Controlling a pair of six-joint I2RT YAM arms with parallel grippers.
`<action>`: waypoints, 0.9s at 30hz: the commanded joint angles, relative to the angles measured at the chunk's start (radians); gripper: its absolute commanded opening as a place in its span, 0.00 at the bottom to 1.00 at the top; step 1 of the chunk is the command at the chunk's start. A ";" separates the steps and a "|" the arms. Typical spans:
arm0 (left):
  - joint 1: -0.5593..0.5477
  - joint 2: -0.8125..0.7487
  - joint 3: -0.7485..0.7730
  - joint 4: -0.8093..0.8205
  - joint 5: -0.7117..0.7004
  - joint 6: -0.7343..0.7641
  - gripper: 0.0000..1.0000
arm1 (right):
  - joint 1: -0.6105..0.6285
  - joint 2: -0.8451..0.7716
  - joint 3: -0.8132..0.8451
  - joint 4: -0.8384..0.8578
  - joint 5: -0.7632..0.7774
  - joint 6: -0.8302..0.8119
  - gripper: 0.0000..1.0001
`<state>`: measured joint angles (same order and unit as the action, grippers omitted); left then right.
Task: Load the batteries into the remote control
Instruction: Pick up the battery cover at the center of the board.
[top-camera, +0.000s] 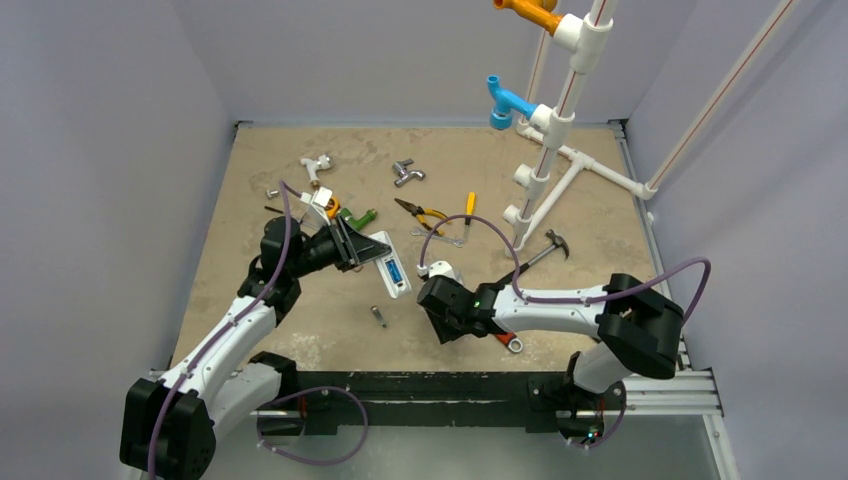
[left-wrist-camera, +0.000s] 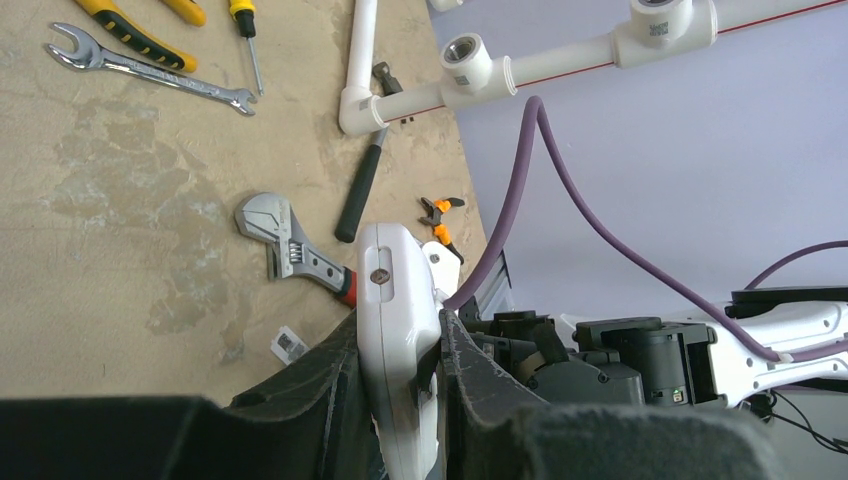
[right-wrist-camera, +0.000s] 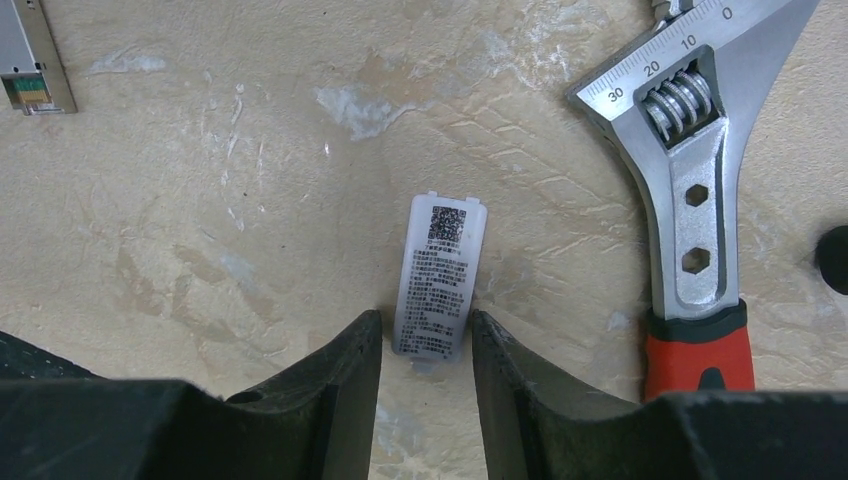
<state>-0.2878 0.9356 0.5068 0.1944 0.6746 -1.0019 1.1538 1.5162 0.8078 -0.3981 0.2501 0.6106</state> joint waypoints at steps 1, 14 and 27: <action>0.008 -0.013 0.015 0.044 0.000 0.009 0.00 | 0.010 0.008 0.027 -0.026 0.023 0.011 0.36; 0.008 -0.006 0.018 0.051 0.001 0.005 0.00 | 0.011 -0.039 0.030 -0.043 0.059 0.005 0.24; 0.008 0.005 0.014 0.077 0.009 -0.012 0.00 | 0.009 -0.169 0.057 -0.080 0.111 -0.064 0.23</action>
<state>-0.2878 0.9466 0.5068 0.2070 0.6750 -1.0031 1.1584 1.4128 0.8139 -0.4587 0.2981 0.5888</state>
